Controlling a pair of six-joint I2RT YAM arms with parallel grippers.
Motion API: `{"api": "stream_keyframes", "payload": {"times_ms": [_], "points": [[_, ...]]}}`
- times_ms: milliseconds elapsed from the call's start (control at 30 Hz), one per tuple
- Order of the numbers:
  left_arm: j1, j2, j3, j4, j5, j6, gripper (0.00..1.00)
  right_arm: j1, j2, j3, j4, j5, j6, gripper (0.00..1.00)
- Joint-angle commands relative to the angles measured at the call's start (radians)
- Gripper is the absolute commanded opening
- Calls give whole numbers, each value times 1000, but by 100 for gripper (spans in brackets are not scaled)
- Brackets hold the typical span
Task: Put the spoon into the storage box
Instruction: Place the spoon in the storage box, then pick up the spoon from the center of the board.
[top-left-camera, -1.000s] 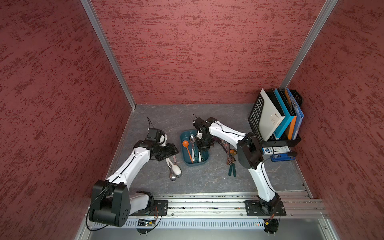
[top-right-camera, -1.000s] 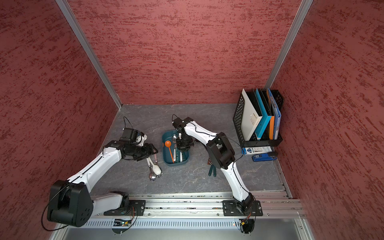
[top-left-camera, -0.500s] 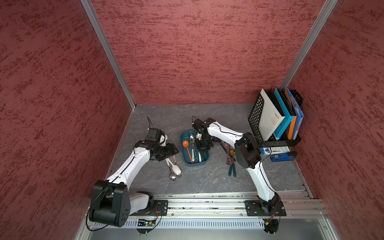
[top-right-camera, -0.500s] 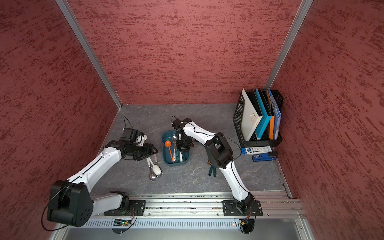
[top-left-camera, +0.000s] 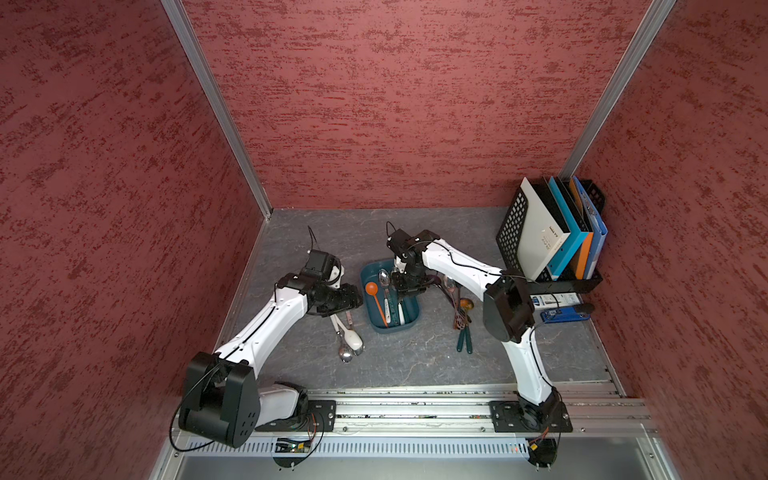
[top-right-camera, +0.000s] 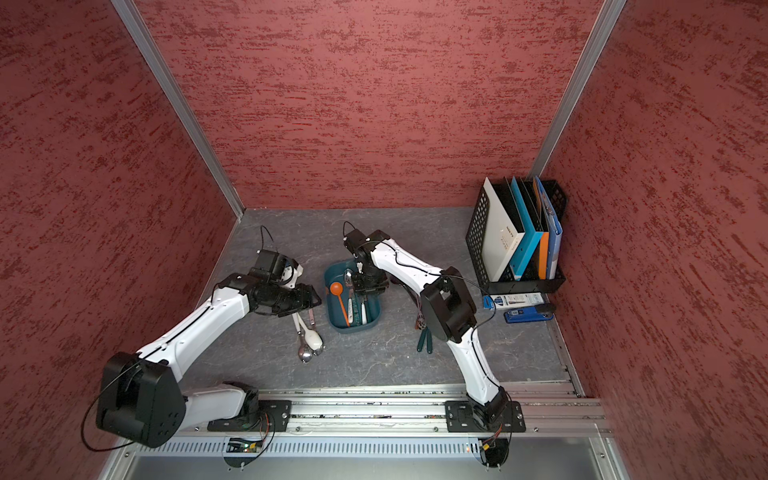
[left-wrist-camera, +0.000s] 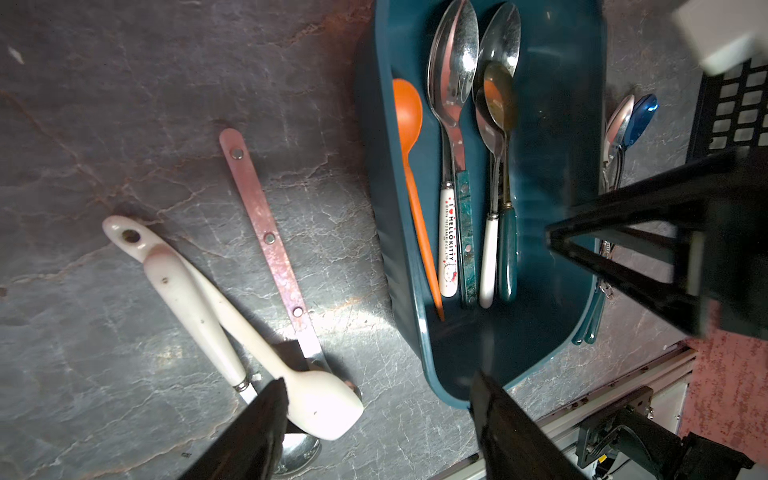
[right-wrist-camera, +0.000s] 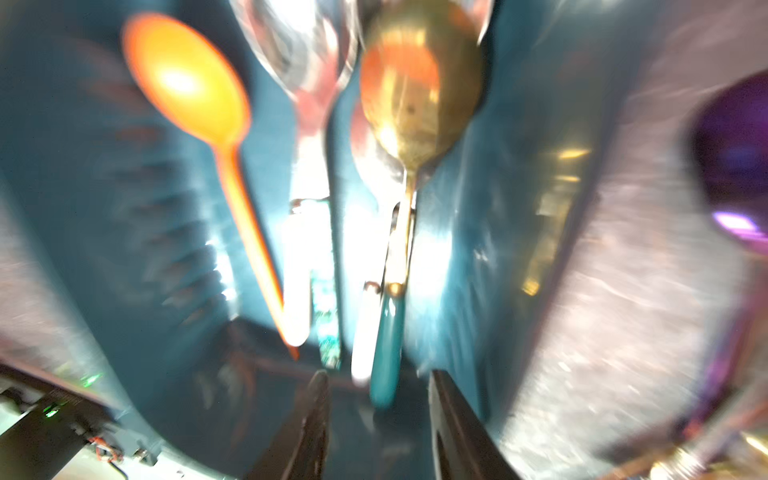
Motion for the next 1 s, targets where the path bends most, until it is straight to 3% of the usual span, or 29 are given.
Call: {"api": "stream_keyframes", "payload": {"times_ms": [0, 433, 700, 967], "points": [[-22, 45, 36, -20, -32, 19, 73, -3, -106, -23, 7, 72, -34, 42], [-62, 208, 91, 8, -40, -47, 73, -118, -281, -260, 48, 152, -104, 39], [-116, 331, 186, -34, -92, -20, 68, -214, -267, -348, 99, 144, -138, 36], [-146, 397, 258, -98, -148, 54, 56, -267, -199, -395, 153, 116, -159, 33]]}}
